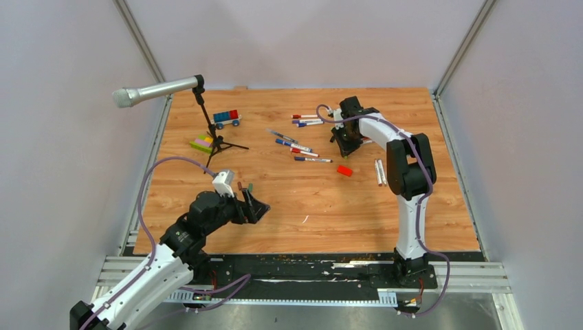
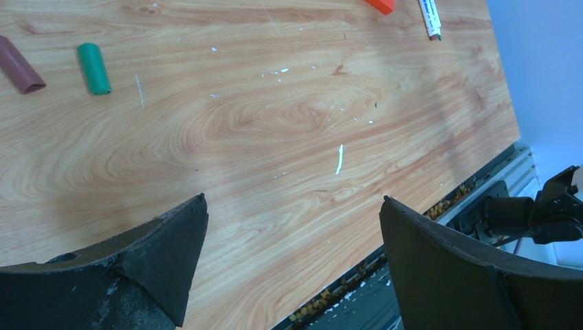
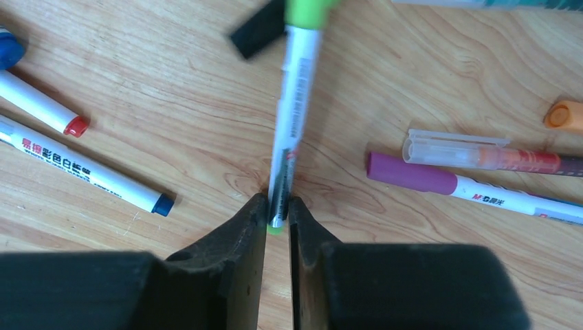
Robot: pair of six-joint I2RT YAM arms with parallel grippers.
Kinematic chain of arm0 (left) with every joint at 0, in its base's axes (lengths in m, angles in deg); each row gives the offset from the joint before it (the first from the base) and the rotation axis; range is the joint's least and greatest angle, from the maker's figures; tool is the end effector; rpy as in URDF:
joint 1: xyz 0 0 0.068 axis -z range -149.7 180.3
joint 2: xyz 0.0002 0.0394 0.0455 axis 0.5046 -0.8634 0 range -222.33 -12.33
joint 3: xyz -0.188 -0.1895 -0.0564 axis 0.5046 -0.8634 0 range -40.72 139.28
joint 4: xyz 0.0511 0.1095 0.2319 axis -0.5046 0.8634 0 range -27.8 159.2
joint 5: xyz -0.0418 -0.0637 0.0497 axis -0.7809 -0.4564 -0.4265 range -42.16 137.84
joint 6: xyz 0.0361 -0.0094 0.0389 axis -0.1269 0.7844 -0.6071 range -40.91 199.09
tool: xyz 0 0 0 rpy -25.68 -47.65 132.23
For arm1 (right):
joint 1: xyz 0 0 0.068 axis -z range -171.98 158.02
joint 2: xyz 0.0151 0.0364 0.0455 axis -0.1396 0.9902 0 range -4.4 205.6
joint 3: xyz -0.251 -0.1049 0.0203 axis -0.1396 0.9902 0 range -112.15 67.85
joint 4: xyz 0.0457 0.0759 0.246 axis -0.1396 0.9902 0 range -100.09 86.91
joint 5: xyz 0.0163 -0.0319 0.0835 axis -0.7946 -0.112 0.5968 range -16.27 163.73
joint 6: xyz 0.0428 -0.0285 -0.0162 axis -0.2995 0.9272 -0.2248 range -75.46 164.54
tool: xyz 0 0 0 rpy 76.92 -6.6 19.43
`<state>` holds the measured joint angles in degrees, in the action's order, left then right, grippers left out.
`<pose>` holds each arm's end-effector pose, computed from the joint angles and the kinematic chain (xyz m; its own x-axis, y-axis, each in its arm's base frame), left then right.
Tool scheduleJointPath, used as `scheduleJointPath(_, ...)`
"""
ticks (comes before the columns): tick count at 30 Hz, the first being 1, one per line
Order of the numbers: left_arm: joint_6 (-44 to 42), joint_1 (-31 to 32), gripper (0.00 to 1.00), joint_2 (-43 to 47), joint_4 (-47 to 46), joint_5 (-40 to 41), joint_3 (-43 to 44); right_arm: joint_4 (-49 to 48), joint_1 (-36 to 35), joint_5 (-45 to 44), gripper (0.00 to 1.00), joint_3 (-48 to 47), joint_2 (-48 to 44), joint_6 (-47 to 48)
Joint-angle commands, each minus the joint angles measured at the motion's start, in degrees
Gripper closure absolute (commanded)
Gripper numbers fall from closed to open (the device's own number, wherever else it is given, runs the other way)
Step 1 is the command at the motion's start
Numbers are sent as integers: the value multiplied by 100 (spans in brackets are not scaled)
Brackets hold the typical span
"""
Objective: Open the pen caps
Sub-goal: Pick up the pen from the center of the board.
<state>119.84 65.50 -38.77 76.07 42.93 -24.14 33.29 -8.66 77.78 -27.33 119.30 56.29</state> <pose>0.1091 -0.0806 0.2041 -0.6659 -0.3262 -0.6710 0.2688 0.7341 -0.6236 0.4250 0.1300 0.1647 -0.8288 -0.4605 -0.3179 -0.4864 0.8737 0.0024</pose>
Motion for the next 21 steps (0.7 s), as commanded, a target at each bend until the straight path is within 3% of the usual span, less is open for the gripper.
scheduleJointPath(1, 206, -22, 0, -61, -254, -182, 198, -96, 25, 46, 84, 208, 67, -95)
scheduleJointPath(10, 629, -22, 0, 7, -776, -501, 8, -553, 25, 336, 100, 821, -636, 50)
scheduleJointPath(15, 921, -22, 0, 7, -1424, -762, -212, -889, 37, 604, 100, 1277, -1330, 119)
scheduleJointPath(21, 1307, -21, 0, -46, -2532, -1083, -487, -1599, 63, 1243, 100, 2399, -2796, 391)
